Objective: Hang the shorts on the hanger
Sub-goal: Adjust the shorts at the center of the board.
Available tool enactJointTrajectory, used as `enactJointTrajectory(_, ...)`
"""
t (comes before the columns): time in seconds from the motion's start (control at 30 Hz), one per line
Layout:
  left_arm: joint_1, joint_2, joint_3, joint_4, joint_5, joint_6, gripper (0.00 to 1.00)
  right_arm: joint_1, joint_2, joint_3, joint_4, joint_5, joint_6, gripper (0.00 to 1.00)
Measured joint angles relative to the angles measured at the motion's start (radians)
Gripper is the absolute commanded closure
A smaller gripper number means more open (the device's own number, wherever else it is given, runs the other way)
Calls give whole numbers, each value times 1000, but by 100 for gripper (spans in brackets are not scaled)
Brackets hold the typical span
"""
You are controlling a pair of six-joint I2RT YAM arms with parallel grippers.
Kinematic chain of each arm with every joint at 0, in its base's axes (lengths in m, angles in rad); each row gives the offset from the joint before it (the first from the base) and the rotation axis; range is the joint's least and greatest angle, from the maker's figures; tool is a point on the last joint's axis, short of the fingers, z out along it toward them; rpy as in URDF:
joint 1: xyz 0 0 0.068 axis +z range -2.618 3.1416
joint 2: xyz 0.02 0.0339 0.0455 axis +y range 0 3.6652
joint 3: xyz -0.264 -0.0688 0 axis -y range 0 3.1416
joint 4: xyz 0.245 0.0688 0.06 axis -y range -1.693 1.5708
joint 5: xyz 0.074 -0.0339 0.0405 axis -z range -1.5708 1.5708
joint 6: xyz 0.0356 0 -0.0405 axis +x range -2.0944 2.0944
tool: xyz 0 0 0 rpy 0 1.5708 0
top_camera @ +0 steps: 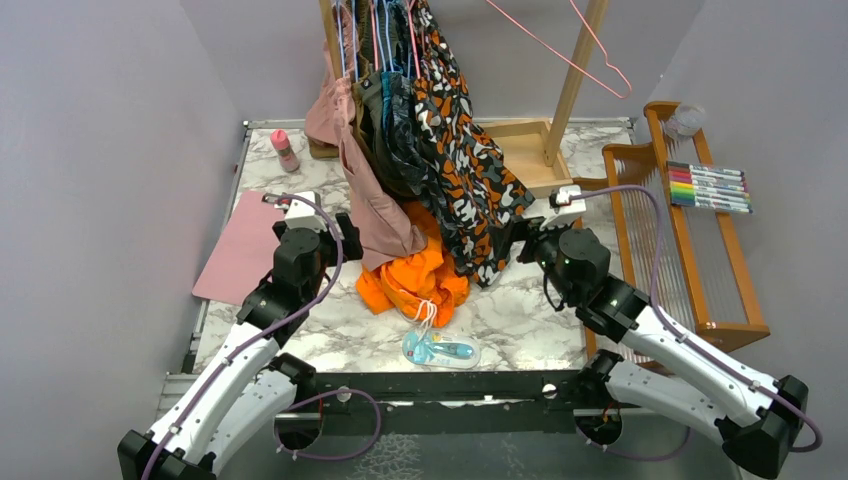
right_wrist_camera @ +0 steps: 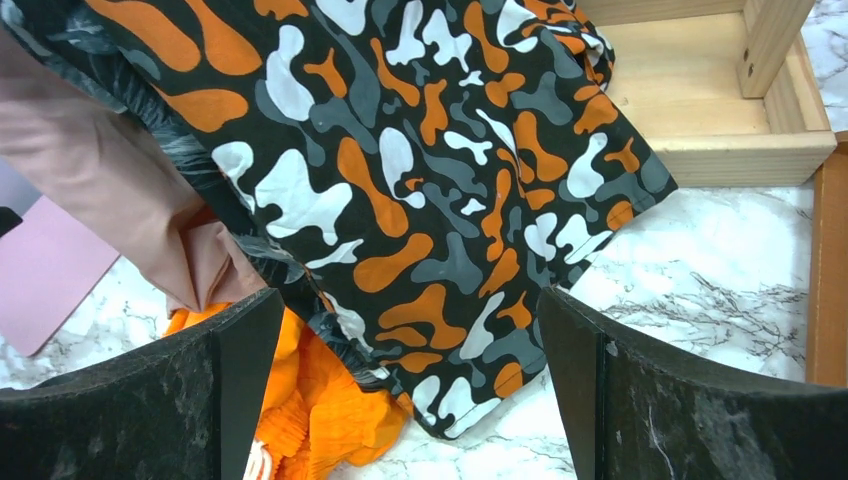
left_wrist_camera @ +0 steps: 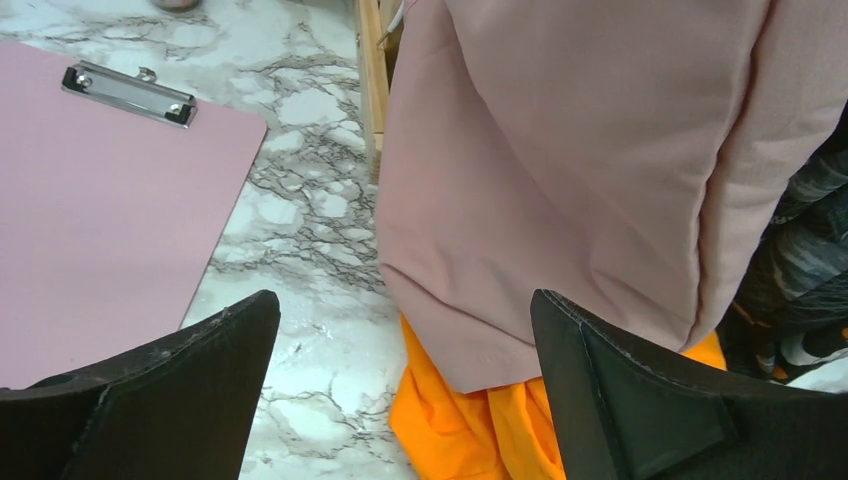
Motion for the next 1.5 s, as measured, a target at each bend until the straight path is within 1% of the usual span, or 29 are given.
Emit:
enactJointTrajectory(0.17,0,11,0,-1,0,44,1,0,11,5,-5,2,2,0)
enactJointTrajectory(0.3,0,11,0,-1,-13,67,1,0,-16,4,-4,-30,-43,0)
enactJointTrajectory(0.5,0,11,0,-2,-21,85,1,0,-68,-2,2,-146,-125,1)
enactJointTrajectory(0.8,-2,10,0,-27,-22,99,1,0,-33,-1,-6,-329,-198,5)
enactJointTrajectory(0.97,-2,6,0,-37,-23,101,1,0,21,25,-57,-412,-205,12)
enactJointTrajectory(1.13,-2,2,0,-39,-23,105,1,10,90,61,-74,-532,-134,15)
enactJointTrajectory(1.2,-2,-6,0,-39,-23,106,1,47,121,55,-70,-547,-93,15)
enactJointTrajectory(1.3,-2,-18,0,-38,-26,107,1,171,180,32,-49,-527,-40,15)
enactJointTrajectory(1.37,-2,-23,0,-39,-27,107,1,277,253,31,-36,-473,-5,17)
enactJointTrajectory(1.43,-2,-23,0,-38,-29,107,1,346,337,26,-13,-422,42,19)
enactJointTrajectory(1.5,-2,-23,0,-39,-31,107,1,367,393,5,10,-370,92,20)
